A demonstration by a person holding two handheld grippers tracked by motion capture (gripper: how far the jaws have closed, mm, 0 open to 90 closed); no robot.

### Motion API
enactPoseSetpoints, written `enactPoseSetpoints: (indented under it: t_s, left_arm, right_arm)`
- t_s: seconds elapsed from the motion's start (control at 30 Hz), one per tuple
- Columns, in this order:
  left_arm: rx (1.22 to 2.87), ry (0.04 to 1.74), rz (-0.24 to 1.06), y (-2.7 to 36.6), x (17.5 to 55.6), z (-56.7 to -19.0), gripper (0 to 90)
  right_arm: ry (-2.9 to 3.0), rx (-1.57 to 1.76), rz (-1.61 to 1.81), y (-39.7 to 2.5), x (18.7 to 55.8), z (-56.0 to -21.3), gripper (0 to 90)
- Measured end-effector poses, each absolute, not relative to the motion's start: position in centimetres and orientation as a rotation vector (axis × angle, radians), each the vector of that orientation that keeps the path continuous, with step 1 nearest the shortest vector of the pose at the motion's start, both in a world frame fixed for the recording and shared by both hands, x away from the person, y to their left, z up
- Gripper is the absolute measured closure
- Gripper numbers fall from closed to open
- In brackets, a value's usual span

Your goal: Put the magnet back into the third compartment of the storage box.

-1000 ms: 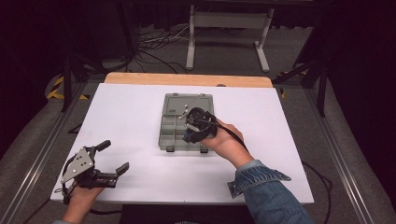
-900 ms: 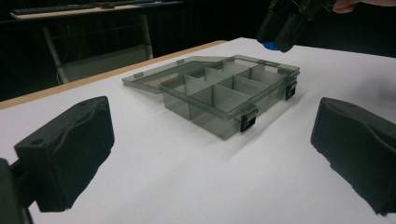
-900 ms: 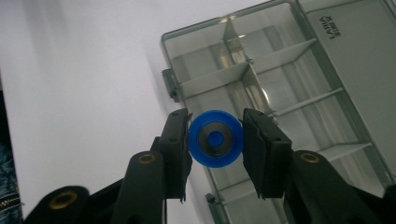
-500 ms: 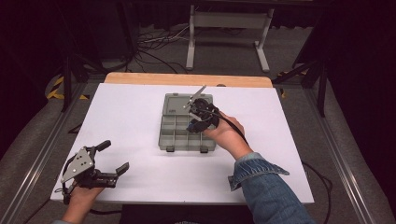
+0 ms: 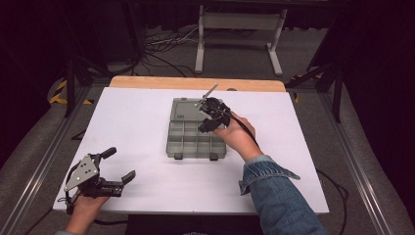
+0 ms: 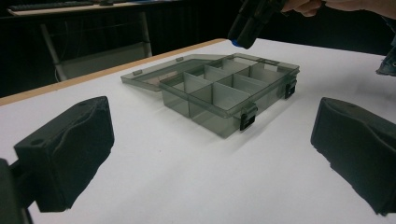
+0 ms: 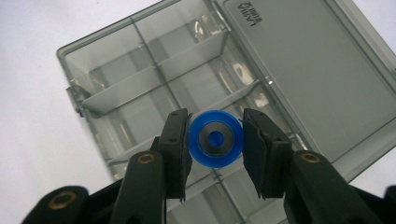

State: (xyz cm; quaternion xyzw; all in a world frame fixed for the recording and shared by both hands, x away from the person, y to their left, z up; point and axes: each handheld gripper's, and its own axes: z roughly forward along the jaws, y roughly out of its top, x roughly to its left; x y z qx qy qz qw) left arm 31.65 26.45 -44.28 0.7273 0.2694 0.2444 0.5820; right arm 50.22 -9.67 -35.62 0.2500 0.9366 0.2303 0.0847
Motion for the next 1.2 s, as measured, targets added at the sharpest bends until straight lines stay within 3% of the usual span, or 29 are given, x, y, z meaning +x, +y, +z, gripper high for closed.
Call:
enactPoseSetpoints:
  t_s: [1.2]
  left_arm:
    - [1.703,0.63,0.564,26.4,31.7,-44.4,0.3]
  right_arm:
    - [2.809,0.834,0.613,-9.7,53.4,-38.8,61.9]
